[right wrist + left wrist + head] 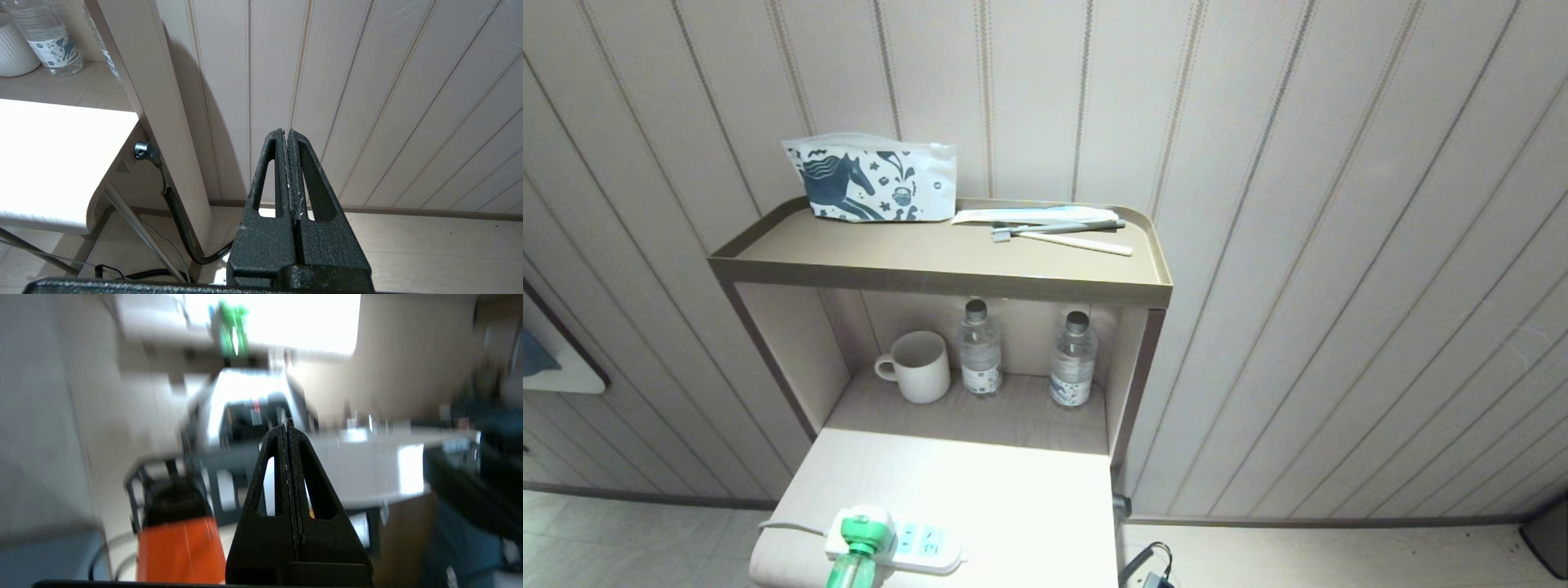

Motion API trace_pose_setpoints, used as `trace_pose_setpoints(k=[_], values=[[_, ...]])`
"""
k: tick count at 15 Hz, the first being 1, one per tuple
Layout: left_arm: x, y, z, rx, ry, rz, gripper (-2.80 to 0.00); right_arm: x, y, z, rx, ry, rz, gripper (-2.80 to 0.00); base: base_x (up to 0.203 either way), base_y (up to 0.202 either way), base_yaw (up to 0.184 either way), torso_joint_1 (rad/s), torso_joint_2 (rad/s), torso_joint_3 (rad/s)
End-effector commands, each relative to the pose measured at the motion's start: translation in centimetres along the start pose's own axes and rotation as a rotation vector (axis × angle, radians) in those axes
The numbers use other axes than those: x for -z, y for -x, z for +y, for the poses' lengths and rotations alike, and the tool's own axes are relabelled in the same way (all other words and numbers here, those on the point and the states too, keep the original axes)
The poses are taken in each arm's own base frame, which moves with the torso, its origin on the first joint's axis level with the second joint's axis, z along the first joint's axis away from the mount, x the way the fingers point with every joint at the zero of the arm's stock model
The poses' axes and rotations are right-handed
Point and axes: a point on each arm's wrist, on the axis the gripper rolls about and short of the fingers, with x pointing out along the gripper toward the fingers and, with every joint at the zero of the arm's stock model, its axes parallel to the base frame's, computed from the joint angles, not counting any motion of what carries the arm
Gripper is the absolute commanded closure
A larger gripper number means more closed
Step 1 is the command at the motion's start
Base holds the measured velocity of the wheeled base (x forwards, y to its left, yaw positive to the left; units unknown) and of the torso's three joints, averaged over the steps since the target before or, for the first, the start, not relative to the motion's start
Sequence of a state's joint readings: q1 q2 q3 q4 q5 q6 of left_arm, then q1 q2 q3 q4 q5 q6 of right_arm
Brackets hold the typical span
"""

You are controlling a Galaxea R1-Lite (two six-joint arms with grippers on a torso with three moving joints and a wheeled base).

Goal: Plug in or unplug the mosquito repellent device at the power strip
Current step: Hold the socket with your right hand and unplug it with your left hand

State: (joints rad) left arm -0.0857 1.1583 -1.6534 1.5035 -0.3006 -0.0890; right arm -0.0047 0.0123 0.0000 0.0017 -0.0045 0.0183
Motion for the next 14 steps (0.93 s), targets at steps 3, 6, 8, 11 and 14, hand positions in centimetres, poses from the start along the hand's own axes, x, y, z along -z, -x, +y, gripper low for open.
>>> trace_pose_setpoints(k=[3,6,8,11,14], values=[[-2.9,-7.8,0.2,-0.009,0.011,0.458,0.00,0.0,0.0,0.0,0.000,0.000,0.001,0.00,0.000,0.000,0.000,0.000,0.00,0.000],[-4.4,-13.7,-0.5,-0.160,-0.027,0.439,0.00,0.0,0.0,0.0,0.000,0.000,0.001,0.00,0.000,0.000,0.000,0.000,0.00,0.000],[-5.6,-18.4,-1.2,-0.308,-0.043,0.439,0.00,0.0,0.0,0.0,0.000,0.000,0.001,0.00,0.000,0.000,0.000,0.000,0.00,0.000],[-6.2,-23.1,-2.9,-0.370,-0.050,0.425,-2.80,0.0,0.0,0.0,0.000,0.000,0.001,0.00,0.000,0.000,0.000,0.001,0.01,-0.004],[-7.1,-26.6,-3.5,-0.406,0.052,0.343,-2.80,0.0,0.0,0.0,0.000,0.000,0.001,0.00,0.000,0.000,0.000,0.000,0.00,0.000]])
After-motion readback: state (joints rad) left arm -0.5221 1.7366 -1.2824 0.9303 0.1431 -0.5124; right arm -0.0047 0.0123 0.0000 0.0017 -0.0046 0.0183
